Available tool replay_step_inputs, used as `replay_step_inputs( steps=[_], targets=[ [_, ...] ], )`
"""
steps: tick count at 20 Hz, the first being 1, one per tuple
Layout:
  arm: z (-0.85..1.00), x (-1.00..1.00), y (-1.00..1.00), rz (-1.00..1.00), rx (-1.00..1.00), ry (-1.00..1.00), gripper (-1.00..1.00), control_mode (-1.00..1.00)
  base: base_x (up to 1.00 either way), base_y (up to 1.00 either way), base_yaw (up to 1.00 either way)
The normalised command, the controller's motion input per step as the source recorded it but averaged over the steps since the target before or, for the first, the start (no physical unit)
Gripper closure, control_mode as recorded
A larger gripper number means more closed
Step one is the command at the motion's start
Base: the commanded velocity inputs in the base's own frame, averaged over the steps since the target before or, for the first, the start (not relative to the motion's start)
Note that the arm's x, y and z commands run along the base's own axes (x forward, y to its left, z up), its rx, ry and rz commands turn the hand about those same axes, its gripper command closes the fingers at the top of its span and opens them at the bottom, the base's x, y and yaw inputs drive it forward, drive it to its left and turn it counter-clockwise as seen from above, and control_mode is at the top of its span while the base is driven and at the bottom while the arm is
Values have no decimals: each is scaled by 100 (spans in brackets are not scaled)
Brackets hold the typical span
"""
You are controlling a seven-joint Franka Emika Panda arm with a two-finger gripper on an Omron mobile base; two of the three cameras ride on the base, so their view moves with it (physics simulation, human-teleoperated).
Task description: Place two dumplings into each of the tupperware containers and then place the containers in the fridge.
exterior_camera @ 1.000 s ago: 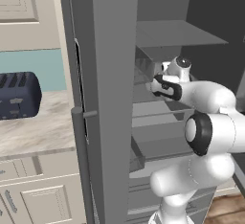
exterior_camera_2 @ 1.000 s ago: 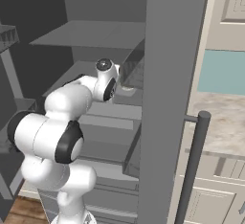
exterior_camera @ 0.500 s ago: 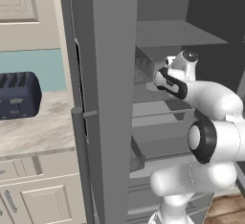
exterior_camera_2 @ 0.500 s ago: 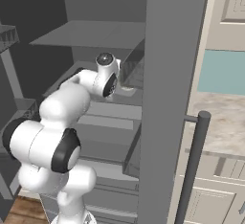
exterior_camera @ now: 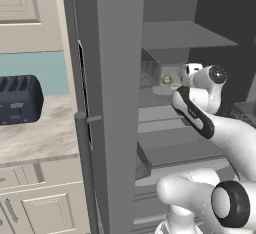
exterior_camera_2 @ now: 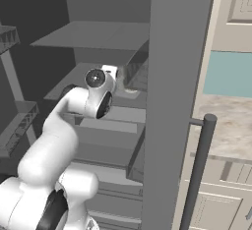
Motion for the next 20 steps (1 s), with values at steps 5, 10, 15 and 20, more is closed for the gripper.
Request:
replay_step_inputs(
  steps=[5, 10, 15, 20],
  targets=[
    [71, -67, 4, -3, 8, 18, -100, -100, 0, 0, 0],
    [48, -75, 10, -6, 3, 24, -100, -100, 0, 0, 0],
    [21, -73, 4, -28, 9, 14, -100, -100, 0, 0, 0],
    [0, -6, 35, -60, 4, 0, -100, -100, 0, 0, 0]
  ],
)
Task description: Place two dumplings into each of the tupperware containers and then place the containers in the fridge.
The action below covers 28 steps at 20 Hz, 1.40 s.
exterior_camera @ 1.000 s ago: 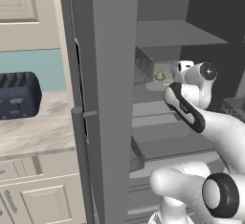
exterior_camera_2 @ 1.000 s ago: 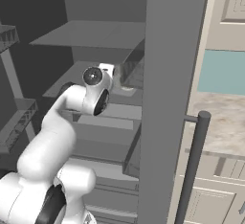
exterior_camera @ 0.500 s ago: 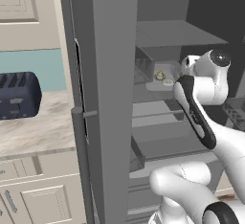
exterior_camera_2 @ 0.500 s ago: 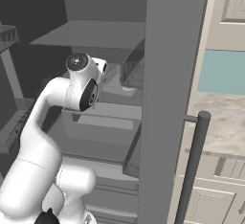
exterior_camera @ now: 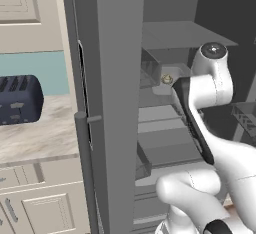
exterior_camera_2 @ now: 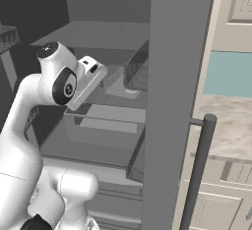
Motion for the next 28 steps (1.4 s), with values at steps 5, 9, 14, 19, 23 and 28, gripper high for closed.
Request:
replay_step_inputs(
  steps=[5, 9, 14, 19, 23, 28],
  targets=[
    [8, -36, 0, -59, 27, 1, -100, -100, 0, 0, 0],
    [33, -45, -4, -45, 39, 8, -100, -100, 0, 0, 0],
    [10, -85, -1, -41, 34, -13, -100, -100, 0, 0, 0],
    [-20, -94, 6, -22, 9, -43, -100, -100, 0, 0, 0],
    [-16, -22, 33, -1, 7, -8, -100, -100, 0, 0, 0],
    [-3, -6, 15, -2, 10, -1, -100, -100, 0, 0, 0]
  ],
)
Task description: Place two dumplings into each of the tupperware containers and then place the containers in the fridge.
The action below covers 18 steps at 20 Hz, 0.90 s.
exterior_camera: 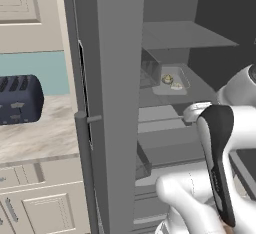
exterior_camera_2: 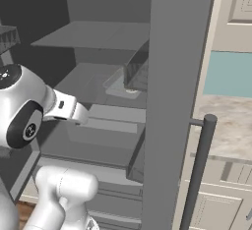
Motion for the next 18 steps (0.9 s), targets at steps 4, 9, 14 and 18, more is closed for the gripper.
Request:
replay_step_inputs(
  steps=[4, 9, 14, 18],
  targets=[
    [0, 0, 5, 0, 0, 0, -100, -100, 0, 0, 0],
    [0, -1, 1, 0, 0, 1, -100, -100, 0, 0, 0],
    [0, 0, 0, 0, 0, 0, -100, 100, -39, 1, 0],
    [0, 0, 0, 0, 0, 0, -100, 100, -99, 2, -5]
  ],
)
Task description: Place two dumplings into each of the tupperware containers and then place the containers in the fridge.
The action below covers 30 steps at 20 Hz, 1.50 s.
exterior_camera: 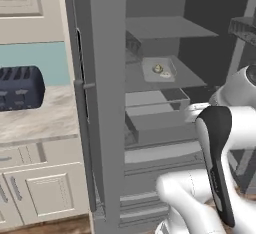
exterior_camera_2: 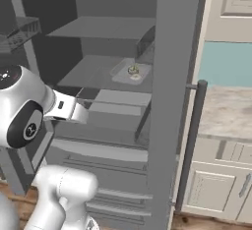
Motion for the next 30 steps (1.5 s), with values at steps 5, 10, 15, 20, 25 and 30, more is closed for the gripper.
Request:
replay_step_inputs(
  steps=[5, 10, 15, 20, 25, 30],
  targets=[
    [0, 0, 0, 0, 0, 0, -100, 100, -89, 27, -24],
    [0, 0, 0, 0, 0, 0, -100, 100, -41, 70, -63],
    [0, 0, 0, 0, 0, 0, -100, 100, -40, 8, -94],
    [0, 0, 0, 0, 0, 0, -100, 100, -38, 0, -99],
    [0, 0, 0, 0, 0, 0, -100, 100, -22, 0, -100],
    [0, 0, 0, 0, 0, 0, -100, 100, -4, 5, -93]
  ],
)
